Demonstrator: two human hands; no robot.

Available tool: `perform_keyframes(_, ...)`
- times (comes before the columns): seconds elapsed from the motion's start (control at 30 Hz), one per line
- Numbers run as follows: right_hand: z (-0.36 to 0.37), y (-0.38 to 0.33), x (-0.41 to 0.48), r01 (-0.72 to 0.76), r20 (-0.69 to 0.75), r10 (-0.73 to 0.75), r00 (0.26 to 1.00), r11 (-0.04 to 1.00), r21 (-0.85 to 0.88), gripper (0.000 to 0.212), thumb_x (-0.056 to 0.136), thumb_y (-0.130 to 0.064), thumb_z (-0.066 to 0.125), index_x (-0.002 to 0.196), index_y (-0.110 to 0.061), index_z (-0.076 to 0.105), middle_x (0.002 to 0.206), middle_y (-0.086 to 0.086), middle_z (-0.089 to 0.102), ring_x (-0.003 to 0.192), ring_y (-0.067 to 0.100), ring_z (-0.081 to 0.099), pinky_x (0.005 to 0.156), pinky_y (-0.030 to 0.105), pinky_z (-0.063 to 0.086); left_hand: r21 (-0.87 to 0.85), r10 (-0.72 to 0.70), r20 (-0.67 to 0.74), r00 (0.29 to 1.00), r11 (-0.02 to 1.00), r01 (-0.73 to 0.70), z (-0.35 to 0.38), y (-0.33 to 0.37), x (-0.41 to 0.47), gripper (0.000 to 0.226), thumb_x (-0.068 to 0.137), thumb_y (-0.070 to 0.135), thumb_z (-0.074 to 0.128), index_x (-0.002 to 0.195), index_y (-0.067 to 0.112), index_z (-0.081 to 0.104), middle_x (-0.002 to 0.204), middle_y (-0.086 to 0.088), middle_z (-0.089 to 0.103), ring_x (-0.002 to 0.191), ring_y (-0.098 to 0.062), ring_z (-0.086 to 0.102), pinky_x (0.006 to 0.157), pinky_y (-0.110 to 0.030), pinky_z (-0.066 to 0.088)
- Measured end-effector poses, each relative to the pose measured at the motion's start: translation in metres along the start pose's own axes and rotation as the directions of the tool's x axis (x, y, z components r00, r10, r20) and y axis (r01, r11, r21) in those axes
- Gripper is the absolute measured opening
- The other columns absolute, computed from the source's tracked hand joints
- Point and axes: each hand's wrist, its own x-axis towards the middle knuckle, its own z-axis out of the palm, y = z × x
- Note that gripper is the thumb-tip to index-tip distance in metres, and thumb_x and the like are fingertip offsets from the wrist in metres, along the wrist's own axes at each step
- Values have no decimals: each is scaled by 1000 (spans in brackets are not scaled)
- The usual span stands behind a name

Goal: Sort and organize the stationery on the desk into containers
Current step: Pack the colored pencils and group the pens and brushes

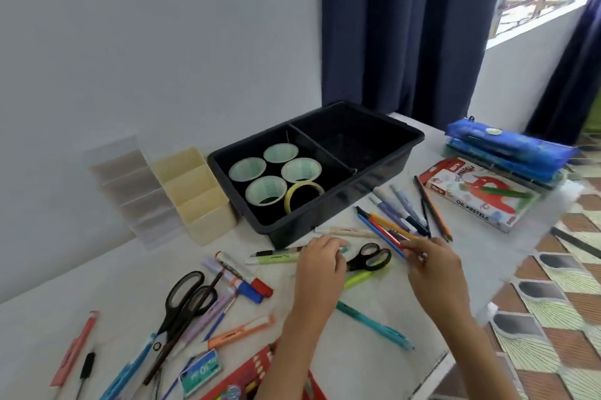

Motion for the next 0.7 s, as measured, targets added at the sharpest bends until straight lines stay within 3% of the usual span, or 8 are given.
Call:
perform_keyframes(0.07, -11, 11, 1, -50, -64, 51, 997, 999, 17, 19, 88, -3, 58, 101, -8, 71, 90, 5, 55, 67, 14, 54, 56, 23, 40, 30, 78, 78, 994, 996, -81, 15, 15, 12, 29, 94, 8, 47, 118, 17, 61, 117, 4, 60, 111, -11, 50, 98, -24, 37)
perform_keyframes(0.17, -25, 27, 5, -96, -103, 97, 990, 995, 19, 17, 90, -6, 58, 102, -5, 70, 85, 3, 53, 65, 6, 48, 53, 17, 33, 90, 213, 190, 959, 968, -233, 36, 34, 25, 39, 92, 1, 50, 127, 14, 56, 122, -1, 59, 116, -15, 49, 100, -26, 36)
perform_keyframes(0.3, -35, 45, 7, -122, -108, 124, 986, 992, 26, 17, 89, -8, 60, 103, -5, 70, 83, 6, 55, 66, 6, 48, 55, 15, 32, 228, 285, 300, 910, 905, -359, 58, 43, 36, 38, 82, -4, 63, 117, 11, 63, 113, -6, 63, 107, -21, 55, 92, -33, 43)
perform_keyframes(0.4, -40, 52, 8, -113, -75, 116, 990, 993, 39, 16, 88, -8, 61, 101, -5, 70, 84, 4, 55, 69, 5, 49, 57, 14, 33, 278, 297, 321, 899, 878, -389, 62, 46, 40, 28, 78, 2, 70, 103, 12, 68, 100, -2, 65, 97, -18, 58, 88, -30, 47)
perform_keyframes(0.53, -45, 55, 9, -85, -32, 87, 996, 994, 62, 15, 88, -7, 61, 100, -6, 70, 83, 2, 54, 70, 5, 51, 57, 11, 33, 313, 343, 353, 870, 833, -455, 60, 46, 43, 29, 55, 10, 88, 77, 21, 71, 72, 8, 64, 72, -10, 60, 74, -23, 51)
perform_keyframes(0.6, -47, 54, 10, -79, -7, 79, 997, 993, 92, 17, 87, -4, 60, 100, -7, 70, 80, 0, 53, 67, 8, 51, 53, 13, 34, 339, 369, 307, 877, 819, -463, 54, 48, 42, 31, 52, 12, 89, 75, 20, 70, 69, 8, 62, 67, -10, 59, 67, -21, 50)
perform_keyframes(0.7, -47, 50, 11, -70, 63, 60, 996, 983, 171, 22, 85, 2, 60, 104, -6, 69, 84, 1, 54, 74, 11, 53, 61, 16, 41, 390, 314, 234, 920, 836, -385, 40, 52, 32, 40, 48, 11, 90, 83, 17, 71, 73, 3, 61, 66, -12, 59, 63, -20, 50)
